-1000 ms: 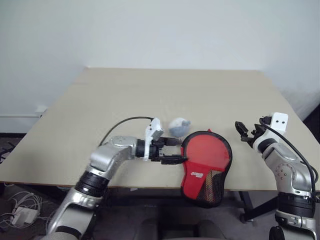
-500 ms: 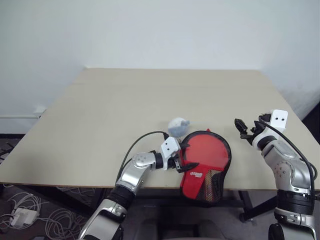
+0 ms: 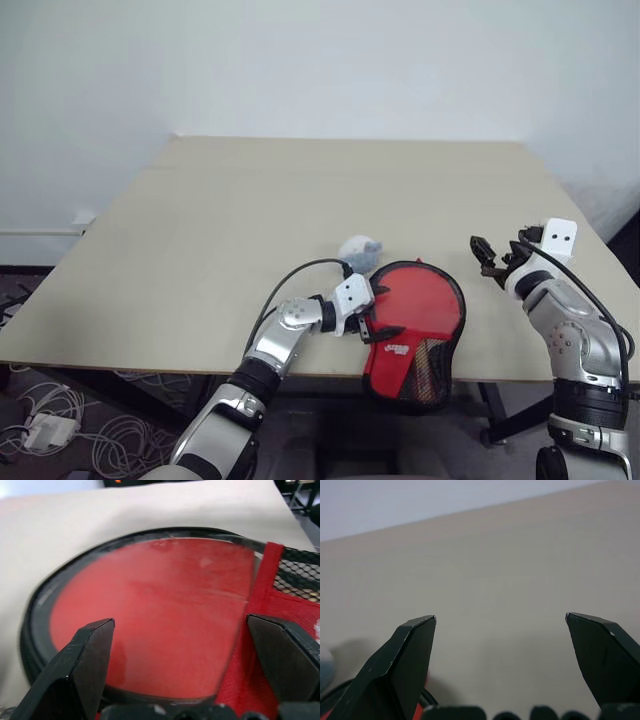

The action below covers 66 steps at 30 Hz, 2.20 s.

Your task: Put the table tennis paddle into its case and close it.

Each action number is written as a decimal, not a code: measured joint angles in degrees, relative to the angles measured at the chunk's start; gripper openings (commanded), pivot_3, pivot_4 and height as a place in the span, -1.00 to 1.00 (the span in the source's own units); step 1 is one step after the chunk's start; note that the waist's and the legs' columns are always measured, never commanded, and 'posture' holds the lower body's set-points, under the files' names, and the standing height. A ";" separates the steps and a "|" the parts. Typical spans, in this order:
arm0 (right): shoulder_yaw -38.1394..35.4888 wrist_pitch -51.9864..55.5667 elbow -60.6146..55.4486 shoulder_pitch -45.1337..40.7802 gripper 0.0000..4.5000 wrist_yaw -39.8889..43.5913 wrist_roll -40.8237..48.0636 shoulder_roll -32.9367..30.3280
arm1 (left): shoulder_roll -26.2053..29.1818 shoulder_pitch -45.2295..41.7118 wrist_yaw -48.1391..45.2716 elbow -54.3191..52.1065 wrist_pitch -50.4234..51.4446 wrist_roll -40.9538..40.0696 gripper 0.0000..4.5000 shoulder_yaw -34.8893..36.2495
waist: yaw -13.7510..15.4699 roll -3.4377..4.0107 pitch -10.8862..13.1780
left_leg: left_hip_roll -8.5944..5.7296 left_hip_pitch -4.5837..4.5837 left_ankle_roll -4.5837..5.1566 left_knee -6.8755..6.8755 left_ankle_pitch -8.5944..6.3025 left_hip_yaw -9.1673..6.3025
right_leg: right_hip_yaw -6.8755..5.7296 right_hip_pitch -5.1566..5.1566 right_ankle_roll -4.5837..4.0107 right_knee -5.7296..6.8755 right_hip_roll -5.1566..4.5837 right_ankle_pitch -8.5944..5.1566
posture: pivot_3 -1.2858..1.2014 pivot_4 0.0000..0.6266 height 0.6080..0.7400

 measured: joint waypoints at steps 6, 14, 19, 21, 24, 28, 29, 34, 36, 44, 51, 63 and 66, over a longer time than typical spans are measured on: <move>4.97 2.74 6.62 -10.24 1.00 5.05 0.48 -0.11 | -0.01 0.40 0.01 -1.17 2.21 0.11 0.99 0.07 | -0.10 0.02 -0.01 | 0.01 0.21 0.00 -0.03 0.00 0.00 | 0.00 0.18 0.00 -0.01 0.01 0.00 | 0.03 -1.00 1.00; 12.02 4.55 21.02 -20.30 1.00 12.97 0.49 5.02 | -0.14 0.95 0.11 -1.95 2.93 0.31 0.99 -0.15 | -0.07 -0.06 -0.06 | 0.01 0.23 0.01 -0.03 -0.01 -0.03 | -0.03 0.24 0.00 -0.02 0.01 0.01 | 0.03 -1.00 1.00; 14.80 5.61 28.73 -22.93 1.00 14.35 -1.19 7.46 | -0.21 1.19 0.40 -2.23 3.32 0.32 0.99 -0.09 | -0.08 -0.06 -0.07 | 0.01 0.23 0.00 -0.03 -0.01 -0.03 | -0.03 0.24 0.00 0.00 0.01 0.01 | 0.03 -1.00 1.00; 14.87 5.61 31.24 -23.99 1.00 14.30 -1.82 8.19 | -0.29 1.28 0.71 -2.29 3.35 0.32 0.99 -0.10 | -0.05 -0.06 -0.07 | 0.01 0.23 0.00 -0.02 -0.01 -0.04 | -0.05 0.25 0.00 -0.01 0.01 0.01 | 0.03 -1.00 1.00; 14.75 7.31 33.12 -24.67 1.00 14.91 -1.71 8.91 | -0.29 1.35 0.90 -2.33 3.41 0.32 0.99 -0.09 | -0.05 -0.06 -0.07 | 0.00 0.23 0.00 -0.02 -0.01 -0.03 | -0.04 0.24 0.00 -0.01 0.00 0.01 | 0.03 -1.00 1.00; 14.70 10.07 33.12 -24.85 1.00 16.11 -1.61 9.47 | -0.18 1.62 1.22 -2.50 3.41 0.32 0.99 -0.08 | -0.08 -0.05 -0.08 | 0.01 0.24 0.00 -0.03 -0.01 -0.05 | -0.04 0.24 0.00 0.01 0.01 0.01 | 0.03 -1.00 1.00; 14.71 10.64 33.13 -24.86 1.00 16.33 -1.61 9.75 | -0.17 1.67 1.25 -2.59 3.41 0.32 0.99 -0.08 | -0.08 -0.05 -0.08 | 0.01 0.25 0.00 -0.03 -0.01 -0.05 | -0.04 0.24 0.00 0.01 0.01 0.01 | 0.03 -1.00 1.00; 14.89 12.64 33.14 -24.87 1.00 16.79 -1.70 11.30 | -0.27 1.75 1.50 -2.68 3.50 0.33 0.99 -0.09 | -0.06 -0.05 -0.08 | 0.00 0.24 0.00 -0.03 -0.01 -0.05 | -0.05 0.25 0.00 0.01 0.01 0.01 | 0.03 -1.00 1.00; 15.01 12.78 33.38 -24.92 1.00 16.61 -1.88 11.52 | -0.29 1.75 1.56 -2.67 3.59 0.33 0.99 -0.10 | -0.05 -0.05 -0.08 | 0.00 0.24 0.00 -0.02 -0.01 -0.06 | -0.06 0.25 0.00 0.01 0.00 0.01 | 0.03 -1.00 1.00; 14.70 9.57 33.65 -24.92 -0.02 15.33 -3.79 11.26 | -0.05 0.93 1.82 -2.01 3.73 0.81 1.00 -0.53 | -0.08 -0.09 -0.13 | 0.00 0.35 0.00 -0.04 -0.01 -0.05 | -0.06 0.33 0.01 0.02 0.01 0.01 | 0.03 -1.00 1.00; 13.40 7.12 32.69 -24.29 -0.99 14.91 -4.50 10.13 | -0.47 -0.01 3.02 -1.21 3.74 2.02 1.00 -1.11 | -0.10 -0.17 -0.18 | 0.01 0.65 -0.01 -0.04 -0.01 -0.02 | -0.02 0.48 0.00 0.02 0.01 0.00 | 0.03 -1.00 1.00; 2.55 -6.94 45.08 -27.77 -0.99 5.16 -4.91 8.28 | -0.63 -1.11 3.20 -0.18 3.74 2.47 1.00 -1.62 | -0.11 -0.22 -0.22 | -0.06 0.78 0.05 -0.08 0.02 -0.01 | 0.11 0.61 0.00 0.01 0.02 0.00 | 0.03 -1.00 1.00; 0.67 -11.18 49.90 -29.72 -0.99 2.11 -5.22 8.26 | -0.74 -1.30 3.20 0.05 3.74 2.46 1.00 -1.73 | -0.09 -0.22 -0.22 | -0.07 0.79 0.05 -0.09 0.03 0.00 | 0.14 0.64 0.00 -0.02 0.02 0.00 | 0.03 -1.00 1.00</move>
